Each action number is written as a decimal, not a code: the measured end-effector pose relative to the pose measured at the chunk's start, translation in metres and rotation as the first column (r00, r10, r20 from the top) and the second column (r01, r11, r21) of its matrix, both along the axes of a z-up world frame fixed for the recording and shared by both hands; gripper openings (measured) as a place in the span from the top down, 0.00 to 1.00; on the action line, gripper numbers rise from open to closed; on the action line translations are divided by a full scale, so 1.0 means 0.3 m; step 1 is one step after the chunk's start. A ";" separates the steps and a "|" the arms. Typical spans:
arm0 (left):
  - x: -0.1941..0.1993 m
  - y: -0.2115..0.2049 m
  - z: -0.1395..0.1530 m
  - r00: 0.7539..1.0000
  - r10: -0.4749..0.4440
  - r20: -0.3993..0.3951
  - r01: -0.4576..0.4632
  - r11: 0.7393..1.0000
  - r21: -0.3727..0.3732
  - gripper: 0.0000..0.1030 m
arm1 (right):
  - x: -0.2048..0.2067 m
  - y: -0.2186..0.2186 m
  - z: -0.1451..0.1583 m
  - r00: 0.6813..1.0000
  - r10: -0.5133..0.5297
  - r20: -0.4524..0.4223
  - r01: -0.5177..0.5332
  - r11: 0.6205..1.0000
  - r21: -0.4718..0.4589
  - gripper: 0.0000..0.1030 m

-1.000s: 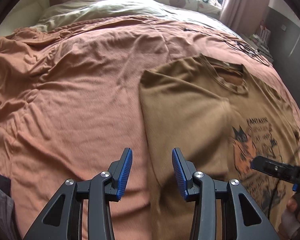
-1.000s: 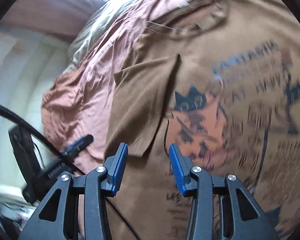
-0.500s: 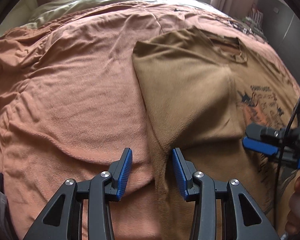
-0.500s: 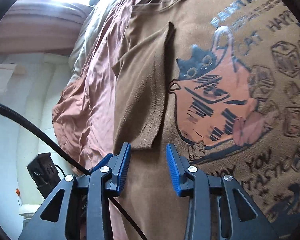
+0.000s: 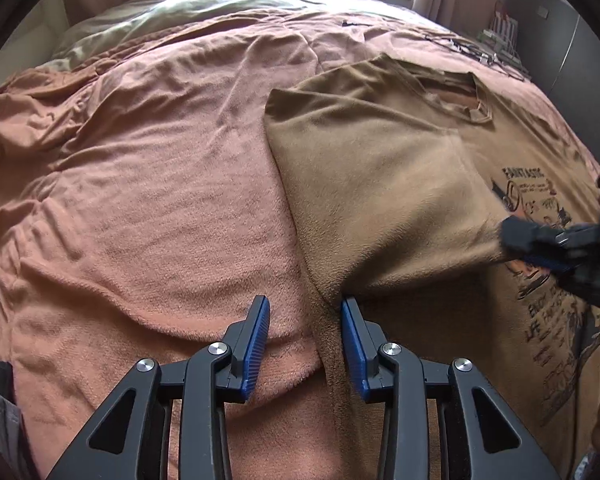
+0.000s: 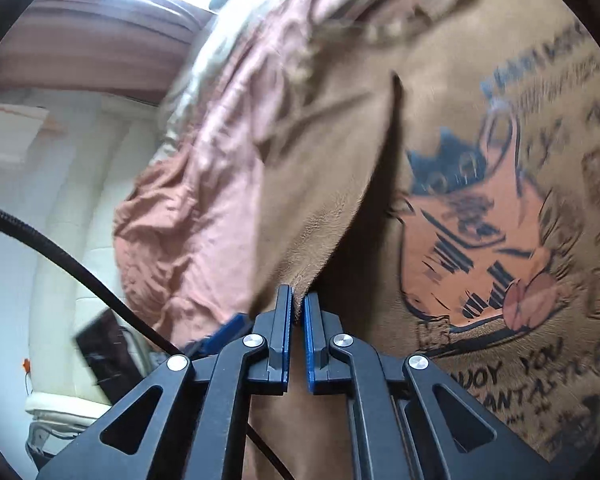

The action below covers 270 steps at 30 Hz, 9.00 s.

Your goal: Fold small clothes

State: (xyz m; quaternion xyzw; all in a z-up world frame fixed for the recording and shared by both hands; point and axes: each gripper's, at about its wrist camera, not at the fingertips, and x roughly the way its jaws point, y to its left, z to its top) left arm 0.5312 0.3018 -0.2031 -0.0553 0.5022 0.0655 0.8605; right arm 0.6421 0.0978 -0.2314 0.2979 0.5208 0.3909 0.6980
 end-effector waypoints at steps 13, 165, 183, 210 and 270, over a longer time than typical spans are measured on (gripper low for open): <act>-0.036 0.036 0.109 0.997 -0.007 0.079 0.014 0.996 -0.088 0.64 | -0.007 -0.030 -0.004 1.000 0.010 0.022 -0.010 1.000 0.022 0.99; 0.644 -1.047 0.171 0.972 -0.223 0.068 0.232 0.898 -0.374 0.92 | 0.094 -1.077 -0.051 0.859 -0.451 -0.242 0.477 0.877 0.062 0.95; 0.694 -1.391 0.189 0.914 -0.398 0.081 0.403 0.864 -0.303 0.70 | 0.104 -1.440 0.077 0.690 -0.703 -0.170 0.722 0.686 0.093 0.30; 0.800 -1.541 0.071 0.893 -0.449 0.043 0.443 0.858 -0.260 0.90 | 0.094 -1.438 0.023 0.677 -0.720 -0.150 0.735 0.668 0.111 0.35; 0.822 -0.886 0.025 0.996 -0.064 0.066 0.063 0.998 0.014 0.94 | 0.320 -1.090 0.009 0.890 -0.452 0.067 0.456 0.887 -0.070 0.77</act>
